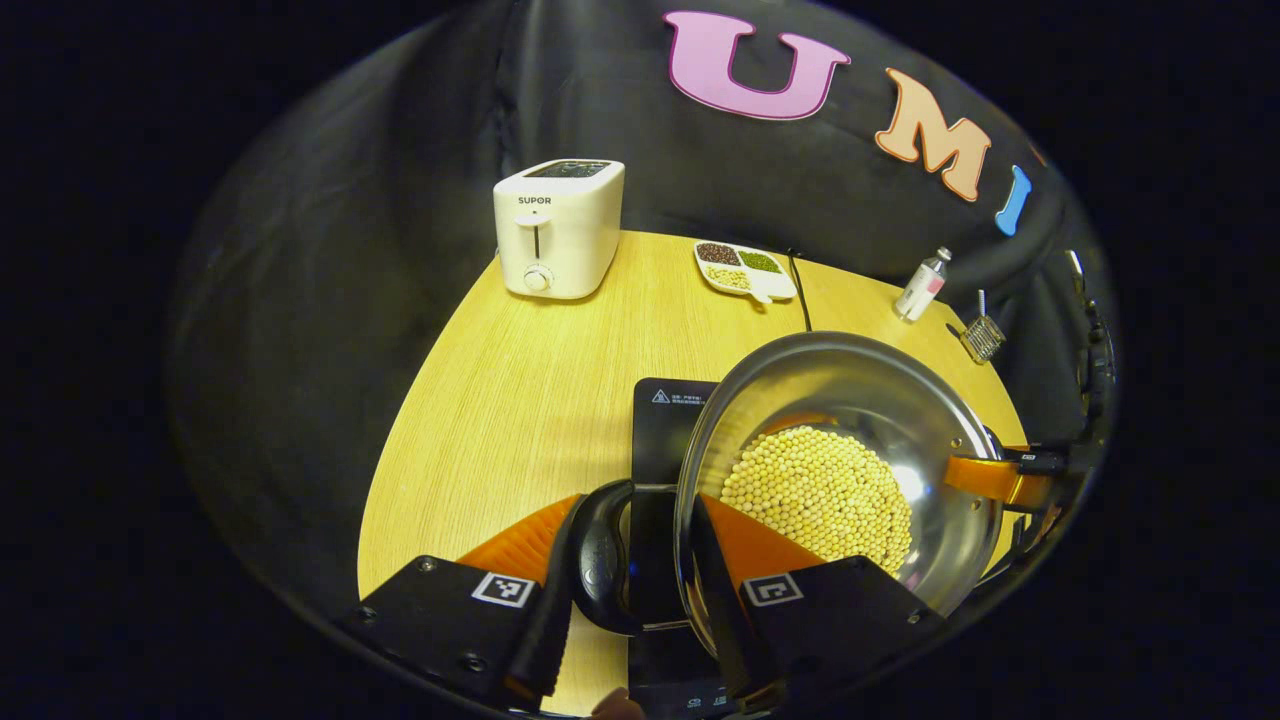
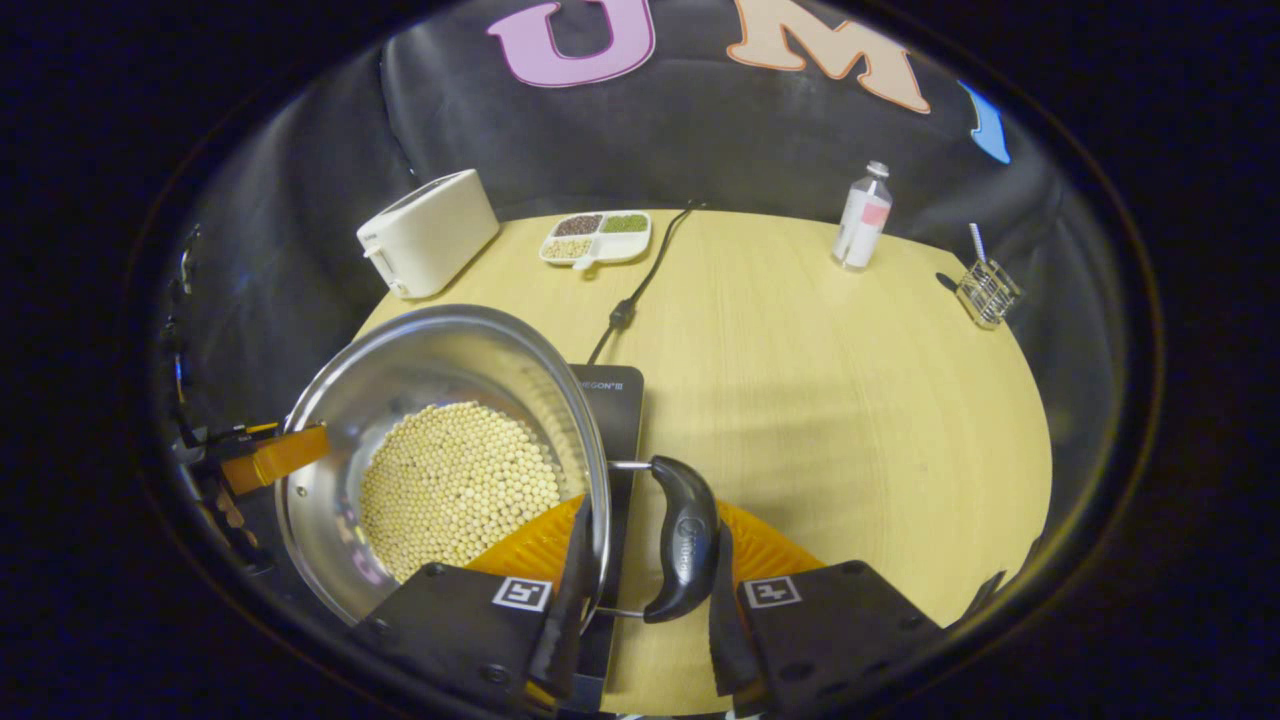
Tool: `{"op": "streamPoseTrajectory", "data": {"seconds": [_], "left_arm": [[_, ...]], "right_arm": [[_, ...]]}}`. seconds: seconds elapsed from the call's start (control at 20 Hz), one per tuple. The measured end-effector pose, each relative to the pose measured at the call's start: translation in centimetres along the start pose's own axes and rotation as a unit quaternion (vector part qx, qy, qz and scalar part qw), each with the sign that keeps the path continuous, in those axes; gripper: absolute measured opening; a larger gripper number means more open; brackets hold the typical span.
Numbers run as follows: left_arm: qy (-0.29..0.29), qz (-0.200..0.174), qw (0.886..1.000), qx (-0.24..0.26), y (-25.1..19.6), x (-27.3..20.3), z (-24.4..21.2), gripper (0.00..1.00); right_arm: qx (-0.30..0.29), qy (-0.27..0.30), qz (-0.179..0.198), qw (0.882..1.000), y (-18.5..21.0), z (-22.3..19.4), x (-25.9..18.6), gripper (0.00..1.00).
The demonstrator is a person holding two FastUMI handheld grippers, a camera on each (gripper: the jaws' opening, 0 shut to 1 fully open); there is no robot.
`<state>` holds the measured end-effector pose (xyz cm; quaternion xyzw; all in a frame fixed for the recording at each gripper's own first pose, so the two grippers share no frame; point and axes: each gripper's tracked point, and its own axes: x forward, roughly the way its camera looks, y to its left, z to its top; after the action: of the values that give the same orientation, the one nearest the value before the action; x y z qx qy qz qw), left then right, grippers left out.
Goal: First push the handle of the pot to place it horizontally, then grasp the pot with both hands and set it on the induction cooktop.
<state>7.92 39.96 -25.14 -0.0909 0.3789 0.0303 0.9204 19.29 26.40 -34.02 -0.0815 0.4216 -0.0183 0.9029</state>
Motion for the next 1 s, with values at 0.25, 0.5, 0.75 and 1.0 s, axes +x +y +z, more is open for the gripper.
{"op": "streamPoseTrajectory", "data": {"seconds": [0.25, 0.5, 0.75, 1.0], "left_arm": [[-0.003, -0.007, 1.000, 0.004, 0.14, 0.03, -0.03, 0.63], [-0.007, -0.008, 1.000, 0.021, 0.15, 0.12, -0.03, 0.64], [-0.013, -0.008, 1.000, 0.022, 0.20, 0.19, 0.01, 0.66], [-0.012, -0.002, 0.999, 0.042, 0.27, 0.37, -0.16, 0.71]], "right_arm": [[0.002, 0.000, 0.001, 1.000, 0.12, -0.18, 0.19, 0.55], [0.009, 0.004, -0.001, 1.000, 0.08, -0.60, 0.27, 0.53], [0.006, 0.004, -0.002, 1.000, 0.00, -0.52, 0.35, 0.60], [-0.012, 0.002, -0.010, 1.000, -0.18, -0.46, 0.51, 0.70]]}}
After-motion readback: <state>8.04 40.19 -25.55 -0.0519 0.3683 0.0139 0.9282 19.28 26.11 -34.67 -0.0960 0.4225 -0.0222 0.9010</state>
